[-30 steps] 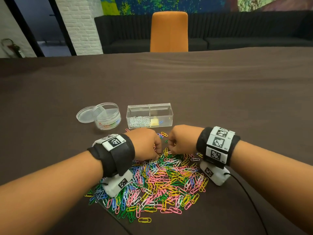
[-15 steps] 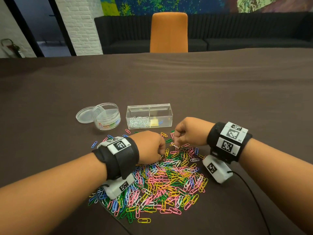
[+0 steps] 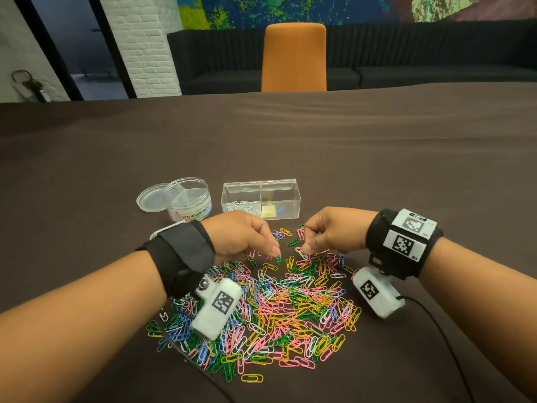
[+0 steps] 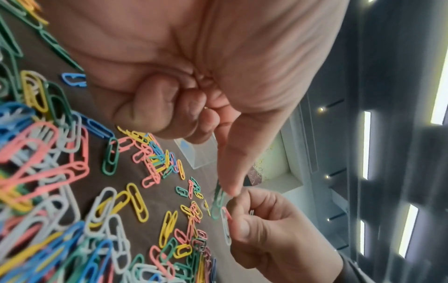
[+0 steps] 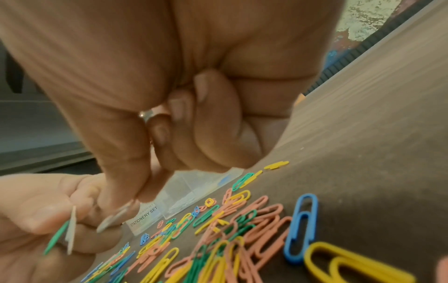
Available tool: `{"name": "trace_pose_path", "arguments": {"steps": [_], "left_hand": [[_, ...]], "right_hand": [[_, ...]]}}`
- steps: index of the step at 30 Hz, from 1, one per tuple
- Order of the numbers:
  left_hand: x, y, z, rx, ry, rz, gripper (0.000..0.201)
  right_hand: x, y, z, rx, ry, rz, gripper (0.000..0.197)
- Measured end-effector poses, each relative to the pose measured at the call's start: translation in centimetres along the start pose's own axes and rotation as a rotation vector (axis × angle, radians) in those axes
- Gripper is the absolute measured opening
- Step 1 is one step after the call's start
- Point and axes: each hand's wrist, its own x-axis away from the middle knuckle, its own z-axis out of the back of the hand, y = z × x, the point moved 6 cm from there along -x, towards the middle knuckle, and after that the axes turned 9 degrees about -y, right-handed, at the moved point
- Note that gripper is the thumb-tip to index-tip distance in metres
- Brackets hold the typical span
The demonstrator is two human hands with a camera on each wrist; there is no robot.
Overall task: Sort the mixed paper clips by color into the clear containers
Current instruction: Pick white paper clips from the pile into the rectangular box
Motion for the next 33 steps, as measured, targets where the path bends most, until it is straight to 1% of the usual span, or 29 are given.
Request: {"name": "trace_pose_path", "arguments": {"steps": [2,3,7,11,13,15,17,19,20,21,23,24,25,26,28,29,30,31,33], "left_hand": [[-0.1,-0.4,0.1,0.096,0.008,0.036,0.018],[-0.2,-0.5,0.2,0.134,0.021,0.048,0.017],[-0.7,-1.0,0.2,0.243,0.087,0.066,0.022],[-1.0,-1.2,-0.3,0.350,0.053,0.068,0.025],[-1.0,-1.1,-0.6,0.367,0.042,0.067,0.024],[-1.1,-1.0,-0.7,0.387,0.055,0.069,0.024],[-1.3,-1.0,-0.8,0.430,0.074,0.084,0.020],[-1.4,-1.0,-1.0,0.459,0.074,0.105,0.011],[-1.5,-1.1,-1.2,0.454,0.068,0.118,0.010],[-1.6,-1.1,-1.3,0.445,0.066,0.128,0.013],[-1.7,-1.3,-1.3,0.419,0.073,0.137,0.022],[-1.8,-1.4,-1.2,0.398,0.079,0.142,0.022],[-1.8,-1.3,-1.0,0.355,0.085,0.147,0.019],[-1.8,-1.1,-0.8,0.249,0.094,0.151,0.015],[-1.7,-0.3,-0.4,-0.174,0.106,0.139,0.009],[-1.7,0.2,-0.5,-0.380,0.098,0.105,0.009],[-1.6,0.7,-0.8,-0.518,0.078,0.062,0.009],[-1.6,0.9,-1.1,-0.600,0.054,0.028,0.008],[-1.5,1.0,-1.8,-0.685,0.017,-0.008,0.006]], "right_hand": [[0.2,0.2,0.4,-0.010,0.038,-0.008,0.028],[0.3,0.3,0.5,-0.021,0.056,-0.005,0.027],[0.3,0.2,0.3,0.013,0.069,0.021,0.016],[0.4,-0.3,0.0,0.017,0.067,0.062,0.006],[0.4,-0.5,-0.1,-0.049,0.067,0.088,0.005],[0.5,-0.7,0.1,-0.147,0.098,0.118,0.006],[0.7,-1.2,0.6,-0.234,0.162,0.150,0.007],[0.6,-1.5,1.0,-0.276,0.238,0.170,0.007],[0.4,-1.6,1.2,-0.239,0.275,0.159,0.007],[0.2,-1.5,1.5,-0.136,0.309,0.121,0.007],[-0.2,-1.2,1.7,0.177,0.355,-0.013,0.010],[-0.4,-0.9,1.7,0.291,0.366,-0.069,0.013],[-0.4,-0.9,1.5,0.344,0.360,-0.086,0.013],[-0.5,-1.0,1.2,0.368,0.335,-0.072,0.009],[-0.8,-1.7,-0.2,0.408,0.227,-0.015,0.004],[-1.0,-2.0,-0.8,0.426,0.171,-0.004,0.004],[-1.3,-2.3,-1.4,0.450,0.129,-0.005,0.007],[-1.4,-2.5,-1.7,0.486,0.104,-0.013,0.009],[-1.9,-2.6,-2.2,0.548,0.068,-0.005,0.006]]}}
